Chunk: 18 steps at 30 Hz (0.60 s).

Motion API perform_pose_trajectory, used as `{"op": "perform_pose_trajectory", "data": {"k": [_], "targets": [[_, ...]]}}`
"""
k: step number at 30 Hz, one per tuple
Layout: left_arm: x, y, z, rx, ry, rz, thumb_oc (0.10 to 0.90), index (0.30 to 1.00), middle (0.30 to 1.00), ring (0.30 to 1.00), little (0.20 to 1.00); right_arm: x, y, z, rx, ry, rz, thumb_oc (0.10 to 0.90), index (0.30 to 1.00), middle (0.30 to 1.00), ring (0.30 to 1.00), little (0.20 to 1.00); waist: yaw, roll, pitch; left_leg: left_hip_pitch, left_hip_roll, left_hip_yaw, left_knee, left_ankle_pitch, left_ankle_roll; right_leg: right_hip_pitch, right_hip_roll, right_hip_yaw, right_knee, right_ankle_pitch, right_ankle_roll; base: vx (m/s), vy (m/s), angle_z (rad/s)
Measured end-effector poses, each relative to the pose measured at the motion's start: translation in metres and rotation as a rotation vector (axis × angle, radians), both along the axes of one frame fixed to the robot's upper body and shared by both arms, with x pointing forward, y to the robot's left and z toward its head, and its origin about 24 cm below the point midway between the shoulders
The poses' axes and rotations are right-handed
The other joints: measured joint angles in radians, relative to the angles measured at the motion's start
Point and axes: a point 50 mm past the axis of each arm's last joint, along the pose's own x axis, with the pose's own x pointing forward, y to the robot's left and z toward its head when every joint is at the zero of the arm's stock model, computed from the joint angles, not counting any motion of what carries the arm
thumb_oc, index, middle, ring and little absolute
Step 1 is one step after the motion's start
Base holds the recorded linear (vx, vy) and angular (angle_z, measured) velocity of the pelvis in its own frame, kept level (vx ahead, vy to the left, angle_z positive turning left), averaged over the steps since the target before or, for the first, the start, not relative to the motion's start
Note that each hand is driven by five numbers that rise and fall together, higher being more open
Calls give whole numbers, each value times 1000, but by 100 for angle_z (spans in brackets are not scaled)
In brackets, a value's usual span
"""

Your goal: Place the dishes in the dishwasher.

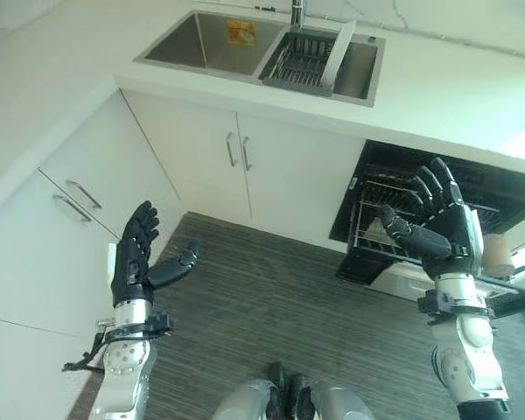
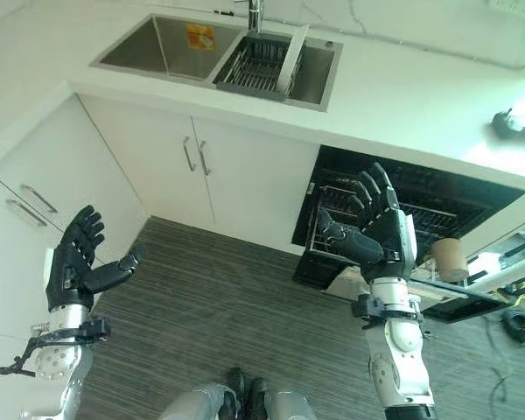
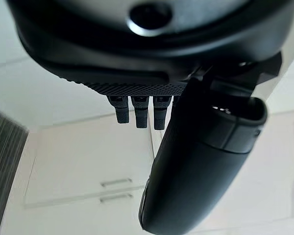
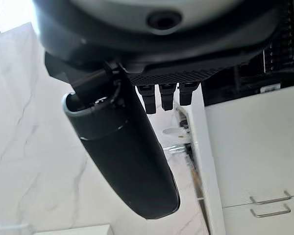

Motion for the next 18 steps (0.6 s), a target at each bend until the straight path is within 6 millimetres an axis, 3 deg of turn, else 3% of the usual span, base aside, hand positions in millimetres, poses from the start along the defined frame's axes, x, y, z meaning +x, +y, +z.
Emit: {"op": "perform_pose_trajectory", "data": {"k": [1,2,5,6,8,10,12,14,15,16,18], "targets": [[-7,3,-10,-8,40,42,800,900,900,900,900,-1,-1,0,-1,-8,-5,800,900,900,900,900,-2,-2,-5,49,-33,17,-91,47,37,15,-26,3,-26,12,6,204,-184,-15],[-8,4,-13,-8,53,53,800,900,900,900,900,-1,-1,1,-3,-15,-4,800,900,900,900,900,1,-3,-5,63,-40,21,-117,59,49,10,-27,0,-18,8,5,181,-170,-15],[-16,12,-34,-3,145,102,800,900,900,900,900,-1,3,1,-33,-21,5,800,900,900,900,900,2,-6,-6,106,-45,19,-172,75,40,14,34,-9,-49,16,-12,128,-119,4],[-22,14,-46,20,200,116,800,900,900,900,900,-1,4,1,-34,-22,7,800,900,900,900,900,2,-28,-16,118,-72,17,-181,75,40,23,35,-7,-77,29,-27,171,-195,23],[-32,12,-64,21,284,111,800,900,900,900,900,-2,4,-1,-32,-15,2,800,900,900,900,900,5,-32,-16,140,-85,10,-177,78,34,42,26,-6,-72,41,-54,71,-104,16],[-36,7,-74,36,338,91,800,900,900,900,900,-2,3,-7,-29,6,-2,800,900,900,900,900,28,-62,-15,106,-96,20,-76,85,11,75,-4,4,-95,48,-69,-4,-1,-2],[-38,6,-69,46,317,80,800,900,900,900,900,-1,4,-5,-26,-8,1,800,900,900,900,900,29,-83,-16,90,-49,31,-76,65,2,84,-12,-2,-106,53,-72,105,-96,9],[-41,3,-72,36,326,69,800,900,900,900,900,1,6,-2,-23,-26,5,800,900,900,900,900,31,-78,-15,99,2,-13,-115,105,-27,72,-3,-6,-81,30,-65,243,-199,0],[-47,2,-84,16,354,50,800,900,900,900,900,5,10,-5,-15,-32,10,800,900,900,900,900,24,-74,-14,93,7,-35,-78,86,-56,74,-3,-2,-69,4,-57,89,-60,-11],[-48,0,-90,6,383,36,800,900,900,900,900,6,10,-7,-9,-27,8,800,900,900,900,900,22,-73,-14,88,1,-35,-52,80,-58,71,-5,5,-66,3,-57,56,-46,-21],[-70,-14,-135,-103,658,-6,800,900,900,900,900,6,14,-10,-19,-10,28,800,900,900,900,900,23,-59,-14,-3,1,-25,138,103,-92,71,-10,35,-57,2,-61,63,-30,-26]]}}
